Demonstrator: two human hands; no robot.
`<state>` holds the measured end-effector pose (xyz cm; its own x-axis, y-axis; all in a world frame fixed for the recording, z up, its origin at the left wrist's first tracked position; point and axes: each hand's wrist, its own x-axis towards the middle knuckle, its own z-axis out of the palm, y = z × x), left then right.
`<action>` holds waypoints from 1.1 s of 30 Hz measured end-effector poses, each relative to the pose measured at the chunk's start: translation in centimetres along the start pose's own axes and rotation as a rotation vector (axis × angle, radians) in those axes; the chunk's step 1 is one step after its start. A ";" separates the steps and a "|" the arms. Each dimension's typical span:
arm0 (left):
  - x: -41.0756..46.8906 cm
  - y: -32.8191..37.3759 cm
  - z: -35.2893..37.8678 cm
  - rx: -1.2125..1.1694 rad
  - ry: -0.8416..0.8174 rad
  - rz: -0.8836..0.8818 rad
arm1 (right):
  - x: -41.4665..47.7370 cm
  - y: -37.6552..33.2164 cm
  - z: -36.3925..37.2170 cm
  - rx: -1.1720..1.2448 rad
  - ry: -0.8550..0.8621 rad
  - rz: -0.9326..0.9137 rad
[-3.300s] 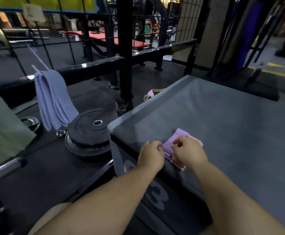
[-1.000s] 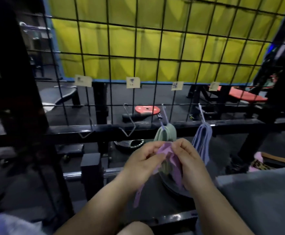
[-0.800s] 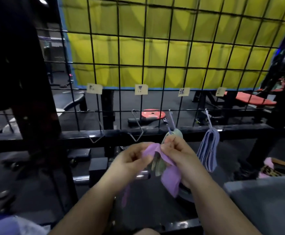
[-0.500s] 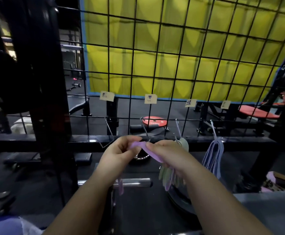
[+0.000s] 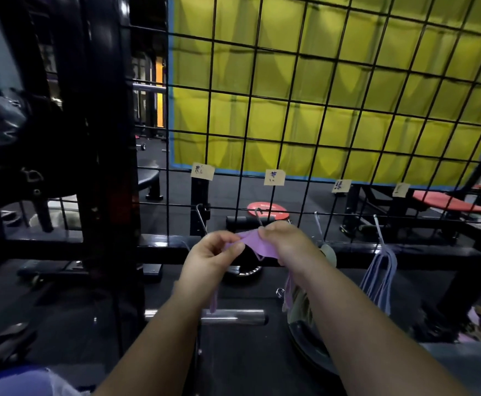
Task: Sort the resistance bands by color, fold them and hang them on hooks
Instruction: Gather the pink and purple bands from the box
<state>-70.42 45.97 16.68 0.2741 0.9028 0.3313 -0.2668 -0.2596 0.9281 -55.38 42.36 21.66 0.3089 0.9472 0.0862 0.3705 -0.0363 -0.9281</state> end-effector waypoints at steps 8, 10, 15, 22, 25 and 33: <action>0.9 -1.4 1.9 0.008 0.109 -0.007 | 1.7 0.6 -0.1 -0.065 0.099 0.007; 1.0 -1.7 2.6 0.047 0.178 -0.021 | 2.0 0.8 -0.2 -0.124 0.102 0.015; 1.1 -1.8 4.0 -0.082 0.190 -0.072 | 2.5 1.1 0.0 -0.136 0.146 0.007; 1.2 -1.9 4.7 -0.225 0.212 -0.126 | 2.1 1.1 0.3 -0.066 0.131 0.020; 1.0 -2.0 4.9 -0.216 0.201 -0.115 | 2.0 1.1 0.2 0.000 0.107 0.081; 0.4 -3.0 4.5 0.005 0.096 0.066 | 1.6 1.4 -0.2 0.466 -0.004 0.249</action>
<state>-65.33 45.60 14.81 0.1664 0.9122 0.3745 -0.2765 -0.3214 0.9057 -54.15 43.78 20.58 0.3341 0.9292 -0.1578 -0.1429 -0.1156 -0.9830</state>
